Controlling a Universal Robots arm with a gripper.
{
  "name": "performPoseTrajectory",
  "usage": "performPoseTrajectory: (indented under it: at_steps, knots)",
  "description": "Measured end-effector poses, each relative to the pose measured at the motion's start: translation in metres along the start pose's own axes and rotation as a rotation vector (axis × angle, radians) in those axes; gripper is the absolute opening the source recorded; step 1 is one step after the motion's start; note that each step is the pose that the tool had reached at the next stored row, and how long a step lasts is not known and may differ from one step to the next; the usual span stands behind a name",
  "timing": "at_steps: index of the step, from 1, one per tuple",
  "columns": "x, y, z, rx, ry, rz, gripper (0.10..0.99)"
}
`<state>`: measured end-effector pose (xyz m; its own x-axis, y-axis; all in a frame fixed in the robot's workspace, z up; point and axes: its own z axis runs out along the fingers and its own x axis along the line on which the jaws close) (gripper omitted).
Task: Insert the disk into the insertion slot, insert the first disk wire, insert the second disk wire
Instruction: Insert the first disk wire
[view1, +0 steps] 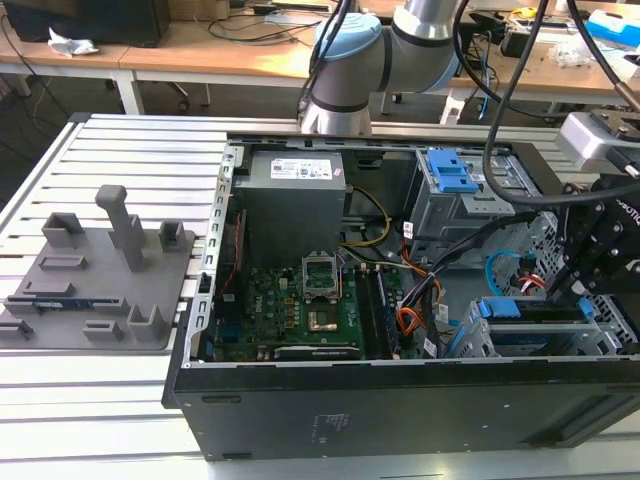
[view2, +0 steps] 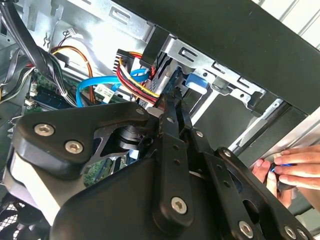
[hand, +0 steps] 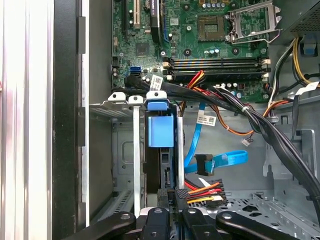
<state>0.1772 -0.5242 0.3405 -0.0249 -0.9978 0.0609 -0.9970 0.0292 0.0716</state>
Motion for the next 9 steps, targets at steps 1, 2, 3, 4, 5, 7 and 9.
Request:
performPoseTrajectory:
  at_steps: [1,2,3,4,5,7,9]
  knots:
    - [0.0,0.0,0.0003,0.0,0.0,0.0,0.165]
    - [0.0,-0.0001,0.0008,0.0,-0.0001,0.0,0.165]
    - [-0.0001,-0.0001,0.0014,0.0,-0.0003,0.0,0.165]
    - [-0.0001,-0.0002,0.0025,0.0,-0.0002,0.0,0.165]
    - [0.0001,-0.0003,0.0038,0.0,-0.0001,0.0,0.165]
    - [0.0004,-0.0003,0.004,0.0,0.0001,0.0,0.165]
    - [0.0007,-0.0001,0.0016,0.0,-0.0005,0.0,0.176]
